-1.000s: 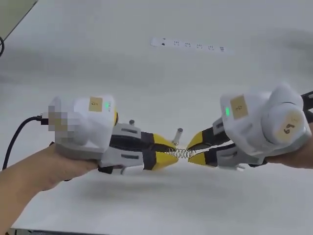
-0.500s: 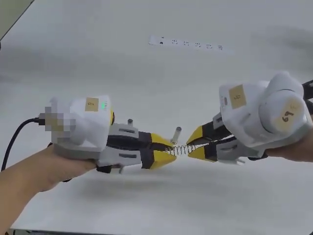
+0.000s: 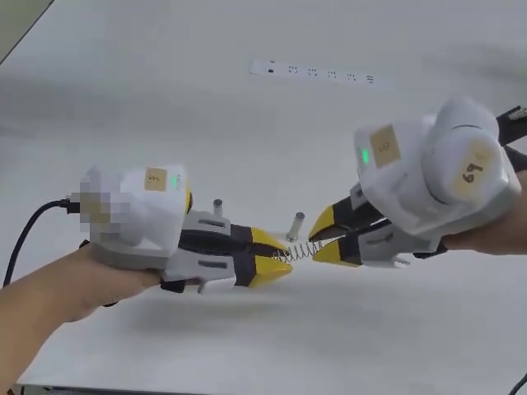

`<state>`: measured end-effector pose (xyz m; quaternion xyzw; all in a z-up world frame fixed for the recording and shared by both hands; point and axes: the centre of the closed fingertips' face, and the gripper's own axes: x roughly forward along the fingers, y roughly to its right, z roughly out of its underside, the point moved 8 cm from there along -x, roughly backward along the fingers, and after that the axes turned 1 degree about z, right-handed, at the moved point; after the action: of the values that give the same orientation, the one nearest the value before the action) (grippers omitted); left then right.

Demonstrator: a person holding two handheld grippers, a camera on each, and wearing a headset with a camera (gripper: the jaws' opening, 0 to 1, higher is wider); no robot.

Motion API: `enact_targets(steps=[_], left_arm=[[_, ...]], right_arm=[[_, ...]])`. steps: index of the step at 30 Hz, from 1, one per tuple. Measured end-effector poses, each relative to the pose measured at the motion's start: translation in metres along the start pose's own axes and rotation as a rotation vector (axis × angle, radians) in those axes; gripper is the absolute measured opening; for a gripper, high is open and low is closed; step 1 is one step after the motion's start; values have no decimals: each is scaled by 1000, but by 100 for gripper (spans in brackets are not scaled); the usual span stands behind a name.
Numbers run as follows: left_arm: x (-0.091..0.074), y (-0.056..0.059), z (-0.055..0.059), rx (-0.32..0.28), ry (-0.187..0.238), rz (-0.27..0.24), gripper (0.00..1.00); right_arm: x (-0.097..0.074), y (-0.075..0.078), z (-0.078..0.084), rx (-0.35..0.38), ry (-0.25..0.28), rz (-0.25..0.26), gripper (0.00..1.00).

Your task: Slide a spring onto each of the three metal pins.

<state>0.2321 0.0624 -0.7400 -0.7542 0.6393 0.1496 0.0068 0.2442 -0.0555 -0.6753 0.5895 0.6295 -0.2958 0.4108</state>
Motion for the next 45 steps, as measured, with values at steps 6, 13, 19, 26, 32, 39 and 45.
enact_targets(steps=[6,13,19,26,32,39,45], left_arm=[[8,0,4,21,-39,10,0],[11,-3,4,39,-49,-3,0],[11,-3,5,48,-50,-7,0],[14,-3,6,58,-52,-7,0],[18,-1,7,74,-64,-2,0],[18,0,8,85,-69,0,0],[15,0,6,81,-51,-4,1]], right_arm=[[-3,-3,-15,-12,34,-21,5],[2,-2,-18,-46,1,-22,5],[2,-2,-20,-53,-14,-25,5],[5,-2,-21,-54,-28,-34,5],[8,-4,-24,-50,-32,-47,5],[7,-6,-27,-47,-34,-55,5],[4,-5,-28,-40,-23,-56,5]])
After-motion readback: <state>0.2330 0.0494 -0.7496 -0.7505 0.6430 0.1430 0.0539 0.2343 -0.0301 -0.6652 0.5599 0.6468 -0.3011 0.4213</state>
